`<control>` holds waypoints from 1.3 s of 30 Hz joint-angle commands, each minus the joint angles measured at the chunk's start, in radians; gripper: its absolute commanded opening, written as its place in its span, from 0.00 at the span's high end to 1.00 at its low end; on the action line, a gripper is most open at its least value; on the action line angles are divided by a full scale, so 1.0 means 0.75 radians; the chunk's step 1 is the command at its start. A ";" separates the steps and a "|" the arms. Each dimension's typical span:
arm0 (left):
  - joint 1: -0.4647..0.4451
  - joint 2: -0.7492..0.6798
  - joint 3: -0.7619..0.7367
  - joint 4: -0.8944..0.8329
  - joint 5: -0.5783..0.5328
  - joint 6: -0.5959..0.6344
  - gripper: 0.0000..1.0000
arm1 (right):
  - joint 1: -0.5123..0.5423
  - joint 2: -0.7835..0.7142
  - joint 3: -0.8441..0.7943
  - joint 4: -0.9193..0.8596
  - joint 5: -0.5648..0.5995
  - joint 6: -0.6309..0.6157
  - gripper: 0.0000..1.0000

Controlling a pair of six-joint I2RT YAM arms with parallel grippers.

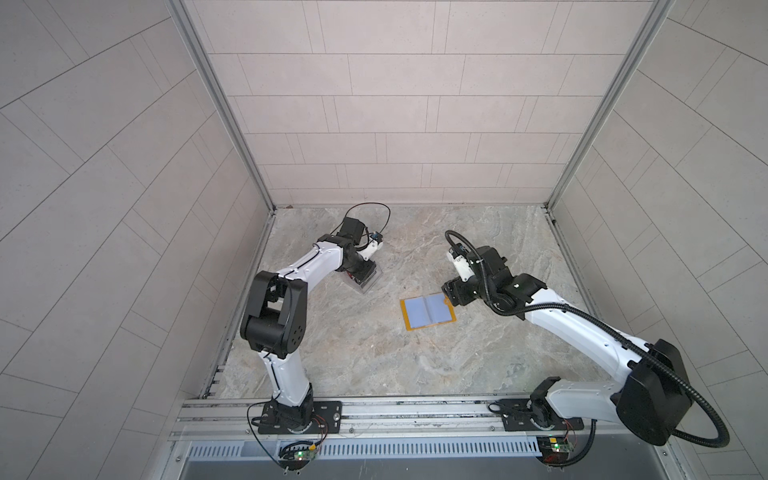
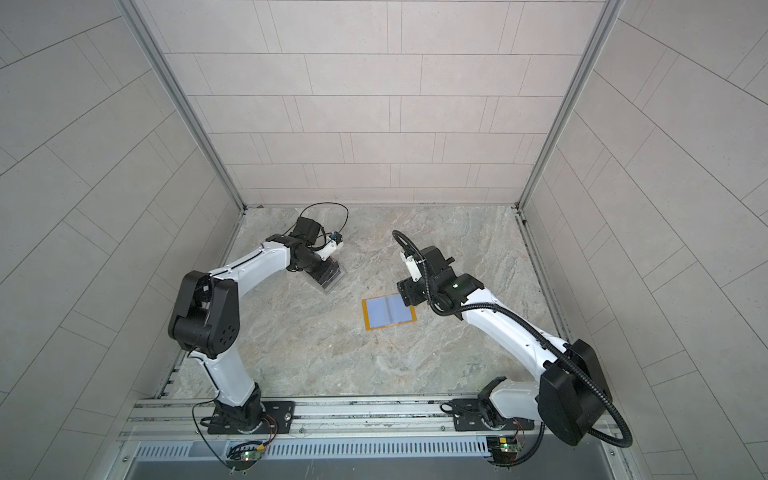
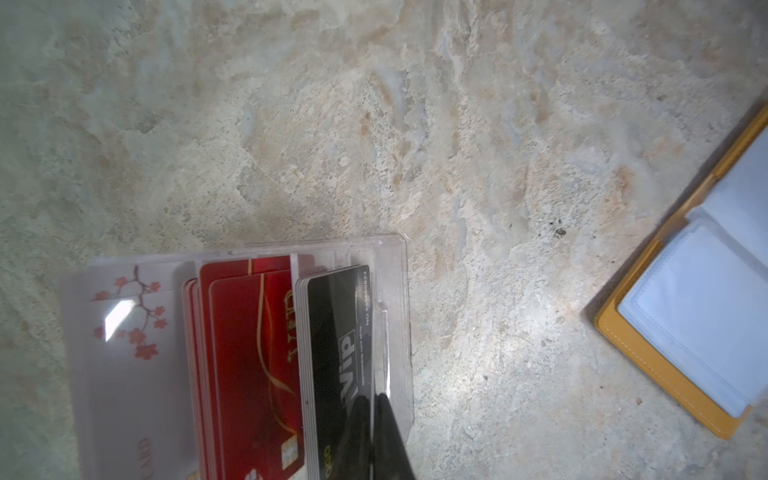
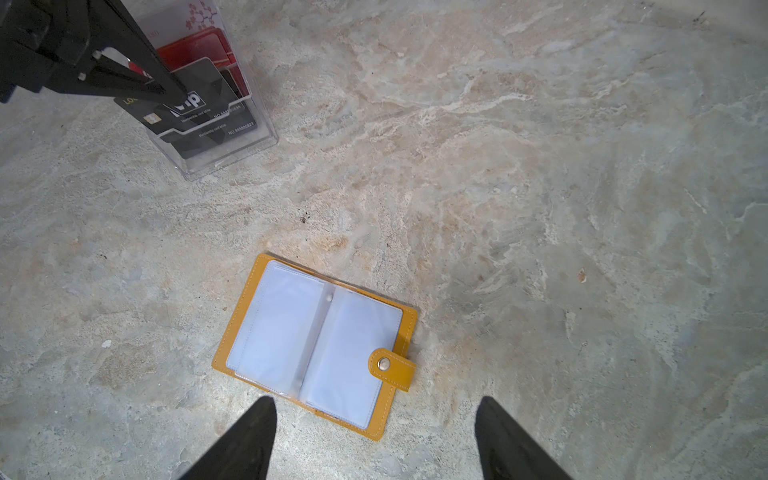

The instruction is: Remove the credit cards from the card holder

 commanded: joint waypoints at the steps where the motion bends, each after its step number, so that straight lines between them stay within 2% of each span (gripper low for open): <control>1: 0.007 0.018 0.040 -0.034 0.019 0.018 0.98 | -0.005 -0.024 -0.013 0.009 0.025 0.007 0.22; 24: 0.029 0.035 -0.002 0.004 0.020 -0.041 0.88 | -0.009 -0.056 -0.048 0.025 0.069 0.006 0.23; 34: 0.030 0.014 -0.029 0.035 0.009 -0.053 0.88 | -0.013 -0.075 -0.061 0.029 0.071 0.007 0.23; 39: 0.030 0.014 -0.029 0.028 0.010 -0.055 0.92 | -0.013 -0.071 -0.059 0.032 0.069 0.012 0.24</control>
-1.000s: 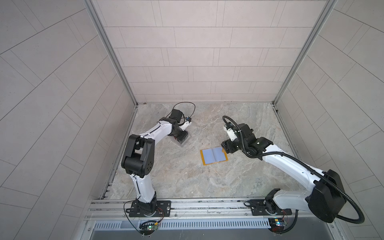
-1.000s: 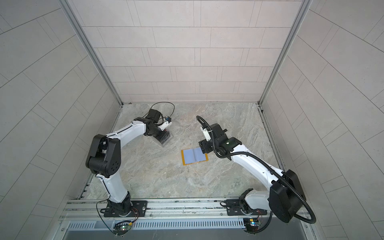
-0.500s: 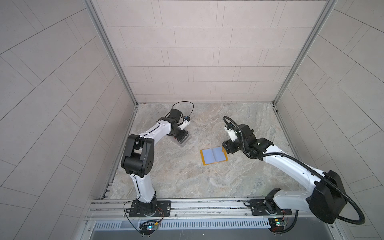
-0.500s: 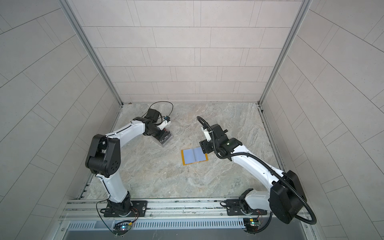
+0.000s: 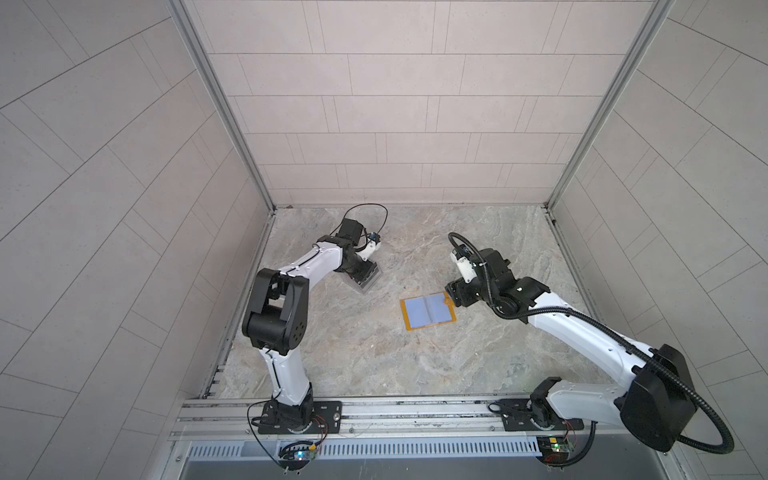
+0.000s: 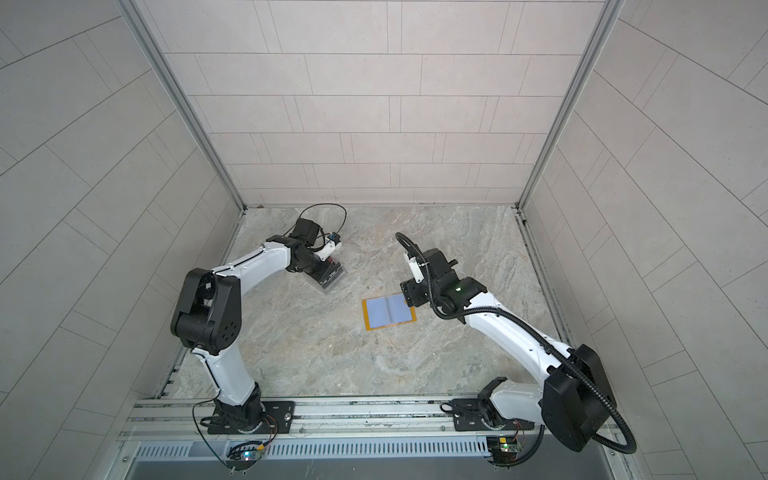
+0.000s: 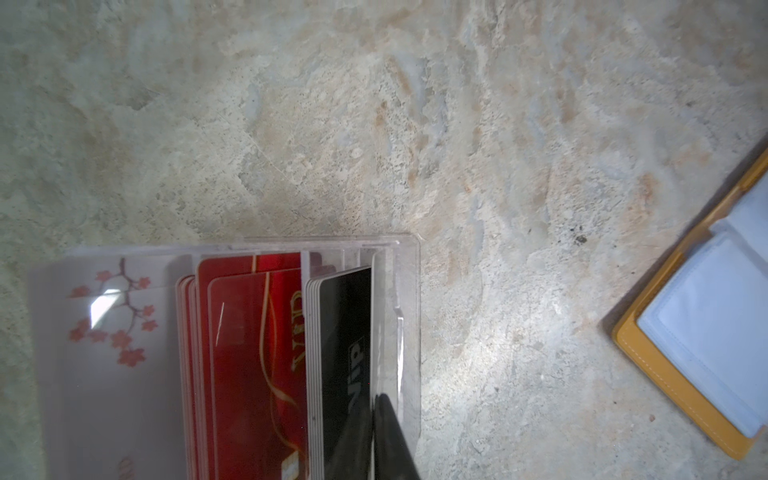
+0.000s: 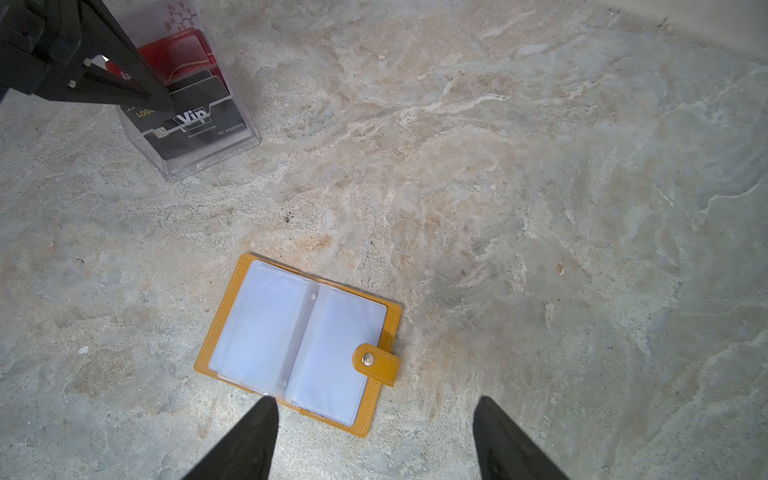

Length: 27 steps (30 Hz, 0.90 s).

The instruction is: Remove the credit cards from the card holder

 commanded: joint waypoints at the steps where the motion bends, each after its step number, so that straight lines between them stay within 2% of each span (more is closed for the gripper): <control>1: 0.006 -0.013 -0.016 -0.012 -0.003 -0.011 0.93 | -0.006 -0.028 -0.013 0.009 0.019 0.012 0.23; 13: 0.008 -0.044 -0.033 -0.062 -0.041 -0.023 0.95 | -0.009 -0.021 -0.013 0.011 0.017 0.008 0.23; 22: 0.028 -0.061 -0.041 -0.070 -0.050 -0.045 0.90 | -0.007 -0.015 -0.010 0.014 0.019 0.006 0.24; 27: 0.028 -0.070 -0.041 -0.067 -0.036 -0.050 0.81 | -0.009 -0.017 -0.014 0.018 0.027 0.007 0.24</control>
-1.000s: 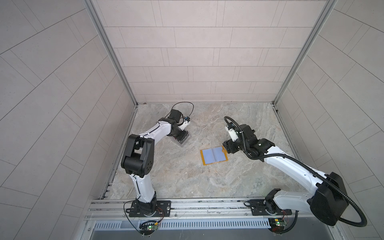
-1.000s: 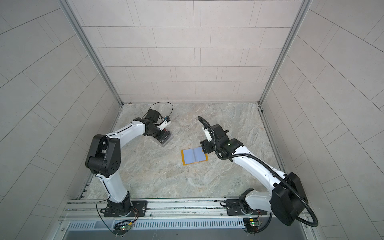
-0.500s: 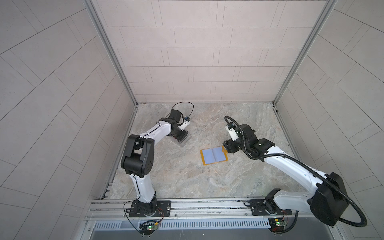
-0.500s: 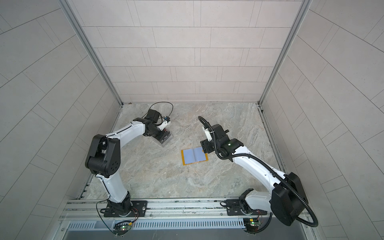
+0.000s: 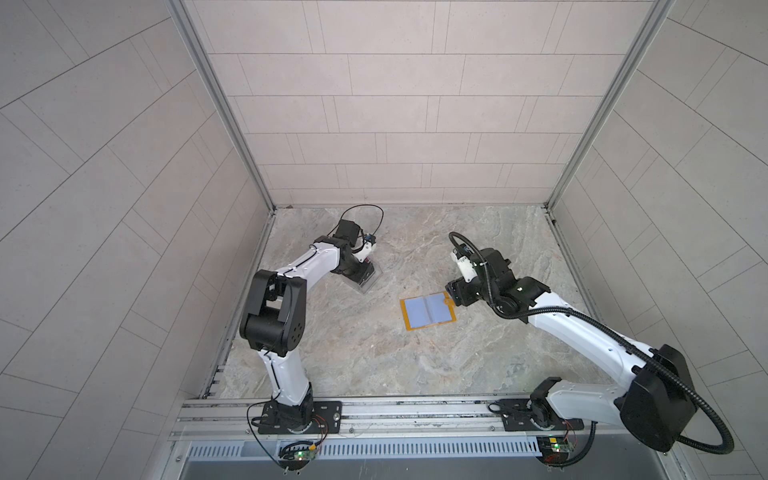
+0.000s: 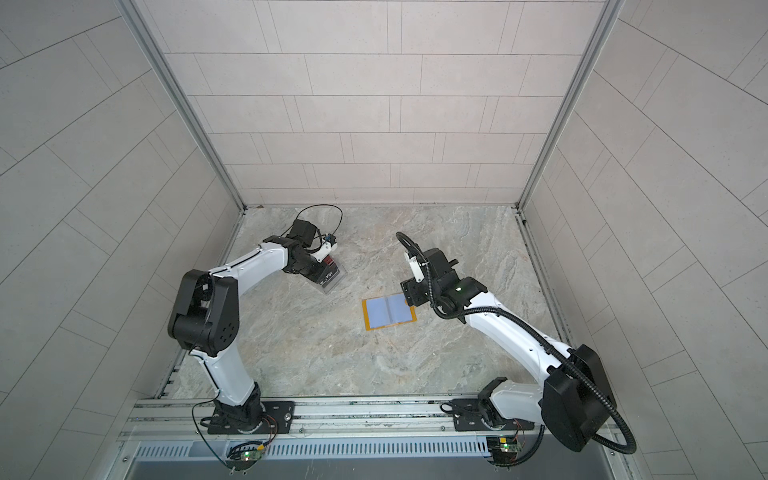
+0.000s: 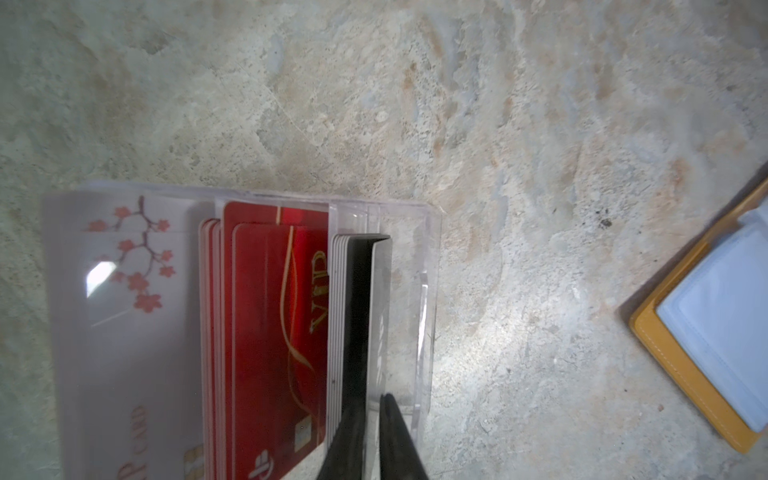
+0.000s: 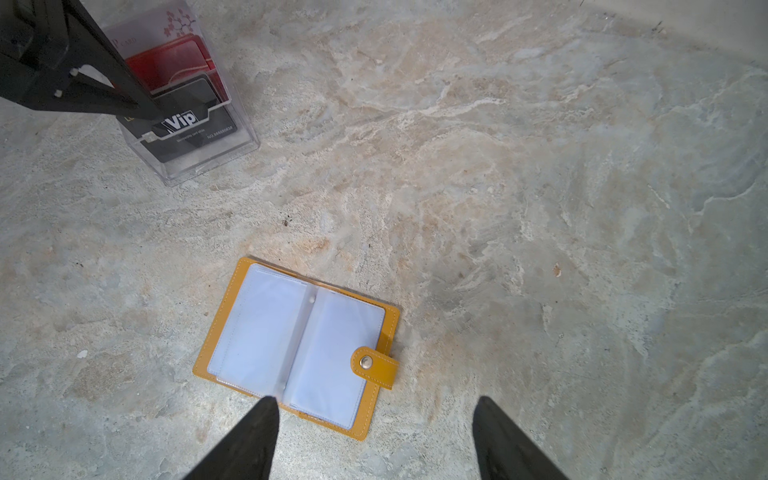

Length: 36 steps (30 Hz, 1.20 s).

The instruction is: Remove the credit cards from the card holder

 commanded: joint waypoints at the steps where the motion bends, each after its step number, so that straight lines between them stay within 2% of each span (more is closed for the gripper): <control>1: 0.008 -0.056 -0.022 -0.026 0.011 -0.002 0.79 | -0.005 -0.019 -0.017 0.012 0.030 0.007 0.24; 9: 0.009 -0.151 -0.066 0.040 -0.096 -0.057 0.64 | -0.024 -0.035 -0.007 0.005 0.125 0.027 0.21; 15: 0.008 -0.268 -0.117 0.111 -0.162 -0.094 0.56 | -0.070 -0.060 -0.011 0.014 0.214 0.037 0.18; 17: 0.009 -0.320 -0.150 0.142 -0.206 -0.115 0.53 | -0.095 -0.068 -0.011 0.025 0.277 0.040 0.12; 18: 0.007 -0.357 -0.183 0.175 -0.244 -0.128 0.51 | -0.112 -0.072 -0.017 0.039 0.321 0.051 0.02; 19: 0.008 -0.406 -0.229 0.225 -0.290 -0.139 0.50 | -0.135 -0.078 -0.022 0.055 0.358 0.054 0.00; 23: 0.011 -0.610 -0.493 0.498 -0.469 -0.190 0.30 | -0.271 -0.091 -0.053 0.126 0.432 0.084 0.00; 26: 0.022 -0.723 -0.676 0.687 -0.547 -0.211 0.17 | -0.365 -0.083 -0.135 0.254 0.551 0.091 0.00; 30: 0.069 -0.789 -0.872 0.915 -0.624 -0.230 0.13 | -0.450 -0.019 -0.266 0.468 0.721 0.058 0.00; 36: 0.155 -0.780 -1.106 1.326 -0.604 -0.269 0.04 | -0.486 0.085 -0.498 0.944 0.807 -0.074 0.00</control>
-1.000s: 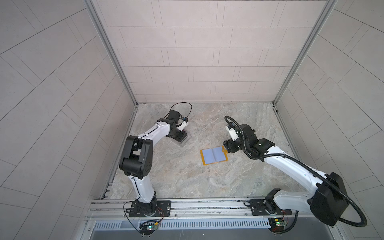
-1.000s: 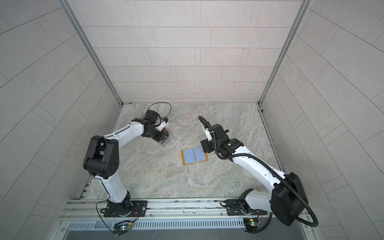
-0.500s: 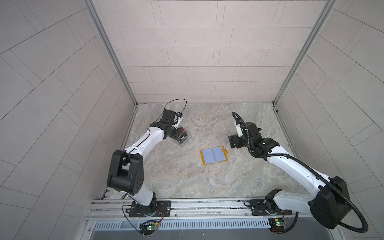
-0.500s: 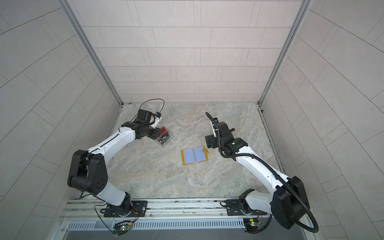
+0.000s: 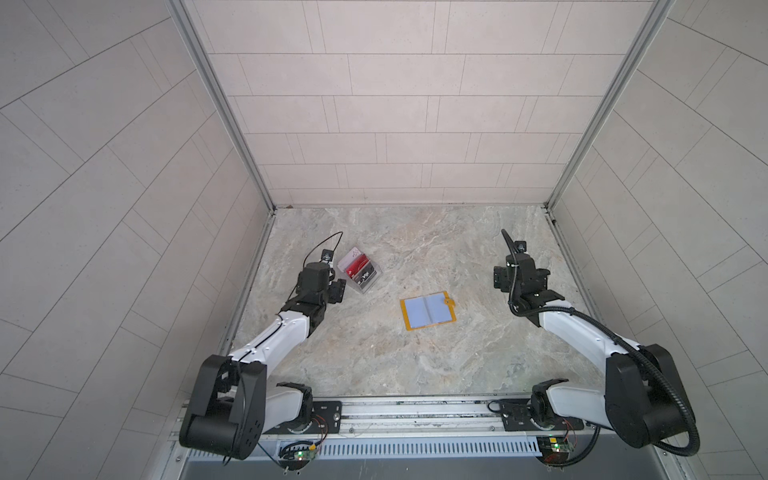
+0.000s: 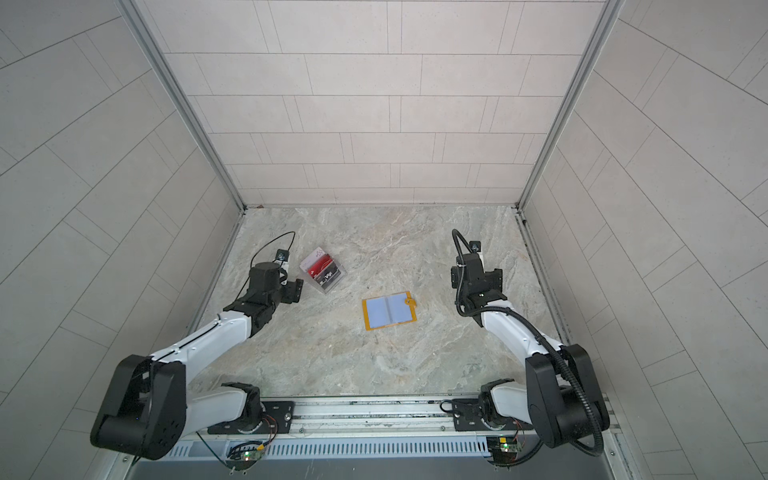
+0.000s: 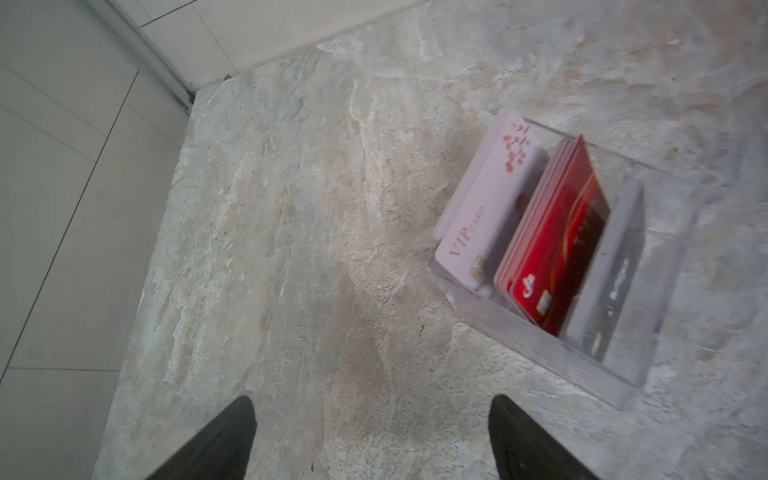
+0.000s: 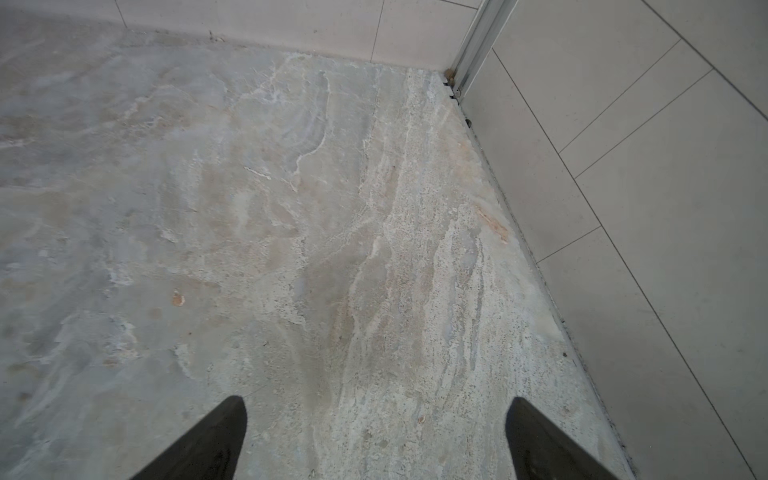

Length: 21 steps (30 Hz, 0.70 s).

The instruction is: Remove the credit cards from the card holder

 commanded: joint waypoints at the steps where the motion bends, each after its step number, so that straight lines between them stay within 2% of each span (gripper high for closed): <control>1: 0.041 0.017 -0.071 0.334 -0.024 -0.054 0.03 | -0.022 0.062 -0.089 0.356 0.107 -0.078 0.00; 3: 0.050 0.038 -0.070 0.358 -0.023 -0.070 0.00 | -0.051 0.117 -0.103 0.431 0.087 -0.080 0.00; 10: 0.072 0.092 -0.137 0.672 -0.042 -0.072 0.00 | -0.103 0.230 -0.124 0.631 -0.023 -0.073 0.01; 16: 0.089 0.141 -0.091 0.660 0.021 -0.099 0.00 | -0.116 0.314 -0.216 0.850 -0.089 -0.090 0.01; 18: 0.090 0.135 -0.150 0.785 0.059 -0.126 0.00 | -0.117 0.312 -0.225 0.860 -0.101 -0.094 0.00; 21: 0.090 0.233 -0.215 1.009 0.048 -0.146 0.00 | -0.116 0.317 -0.217 0.855 -0.118 -0.103 0.00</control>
